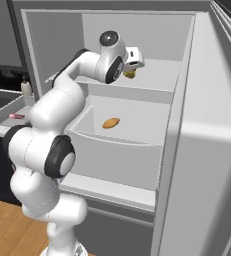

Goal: Place one potato and one steak in each tupperware on the nearby counter, to pack two identical lunches.

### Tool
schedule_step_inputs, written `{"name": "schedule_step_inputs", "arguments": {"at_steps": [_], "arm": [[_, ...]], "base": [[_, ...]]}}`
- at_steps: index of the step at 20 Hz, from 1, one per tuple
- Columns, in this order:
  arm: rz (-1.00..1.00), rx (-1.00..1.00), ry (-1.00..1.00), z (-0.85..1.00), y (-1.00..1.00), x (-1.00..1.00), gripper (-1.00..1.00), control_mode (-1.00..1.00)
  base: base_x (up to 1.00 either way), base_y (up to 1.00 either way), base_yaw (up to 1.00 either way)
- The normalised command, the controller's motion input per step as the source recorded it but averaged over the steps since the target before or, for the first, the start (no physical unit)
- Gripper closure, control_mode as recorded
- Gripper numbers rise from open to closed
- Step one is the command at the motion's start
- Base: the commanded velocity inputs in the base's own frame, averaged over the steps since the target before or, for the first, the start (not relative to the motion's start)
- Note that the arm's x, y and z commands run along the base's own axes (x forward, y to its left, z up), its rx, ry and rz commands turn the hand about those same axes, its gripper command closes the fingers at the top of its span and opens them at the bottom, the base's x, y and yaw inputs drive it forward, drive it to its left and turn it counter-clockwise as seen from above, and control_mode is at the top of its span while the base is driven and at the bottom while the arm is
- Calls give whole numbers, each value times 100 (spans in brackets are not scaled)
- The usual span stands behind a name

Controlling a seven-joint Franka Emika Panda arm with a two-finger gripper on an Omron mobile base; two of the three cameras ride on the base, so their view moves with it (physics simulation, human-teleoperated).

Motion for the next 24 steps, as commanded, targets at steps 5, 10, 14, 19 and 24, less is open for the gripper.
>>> {"name": "schedule_step_inputs", "arguments": {"at_steps": [5, 10, 14, 19, 24], "arm": [[0, 0, 0, -13, -9, 45, -100, -100], [0, 0, 0, -14, -9, 39, -100, -100], [0, 0, 0, -28, -2, 30, 100, -100], [0, 0, 0, -80, 0, -9, 100, -100], [0, 0, 0, -53, 0, -24, 100, -100]], "base": [[0, 0, 0], [0, 0, 0], [0, 0, 0], [0, 0, 0], [0, 0, 0]]}}
